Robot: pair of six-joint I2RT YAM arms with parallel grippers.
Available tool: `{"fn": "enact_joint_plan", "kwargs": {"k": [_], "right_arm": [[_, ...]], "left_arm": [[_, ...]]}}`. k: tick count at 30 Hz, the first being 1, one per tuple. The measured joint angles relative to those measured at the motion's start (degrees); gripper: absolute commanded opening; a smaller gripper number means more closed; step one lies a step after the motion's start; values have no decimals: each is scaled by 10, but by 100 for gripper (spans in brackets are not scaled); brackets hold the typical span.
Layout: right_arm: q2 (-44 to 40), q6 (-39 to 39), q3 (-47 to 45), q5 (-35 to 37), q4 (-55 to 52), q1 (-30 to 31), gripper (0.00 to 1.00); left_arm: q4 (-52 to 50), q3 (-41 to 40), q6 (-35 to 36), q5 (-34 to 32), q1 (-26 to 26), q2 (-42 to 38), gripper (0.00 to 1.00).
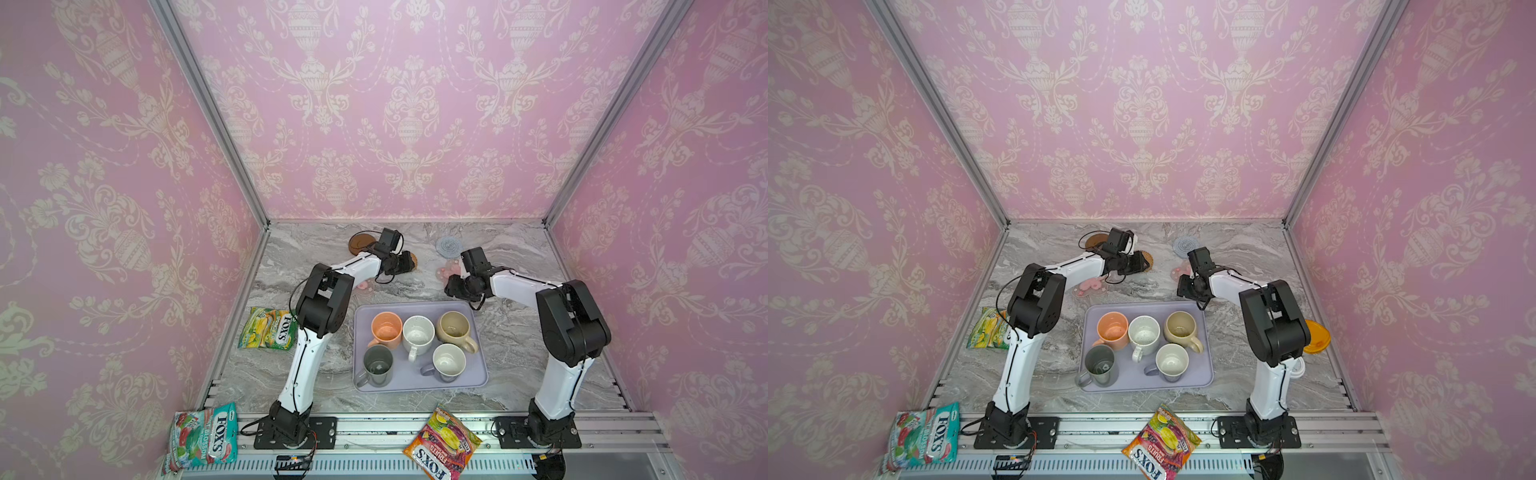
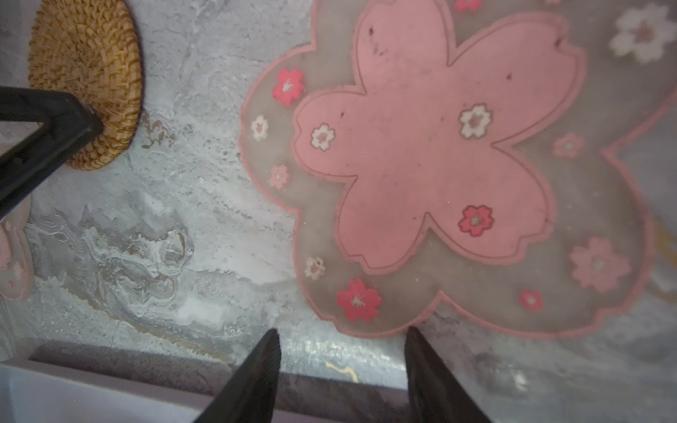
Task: Place cups on coasters
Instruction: Move the coaster to the top-center of the table.
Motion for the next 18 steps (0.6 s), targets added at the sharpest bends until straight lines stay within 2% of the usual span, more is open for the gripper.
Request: {"fn": "enact_joint_plan", "kwargs": {"k": [11, 18], "right_arm": [[1, 0, 2, -6, -3, 1, 57], [1, 1, 3, -6, -3, 2, 57]], "left_arm": [[33, -80, -19, 1, -7, -46, 30], [35, -87, -28, 3, -31, -50, 30]]}}
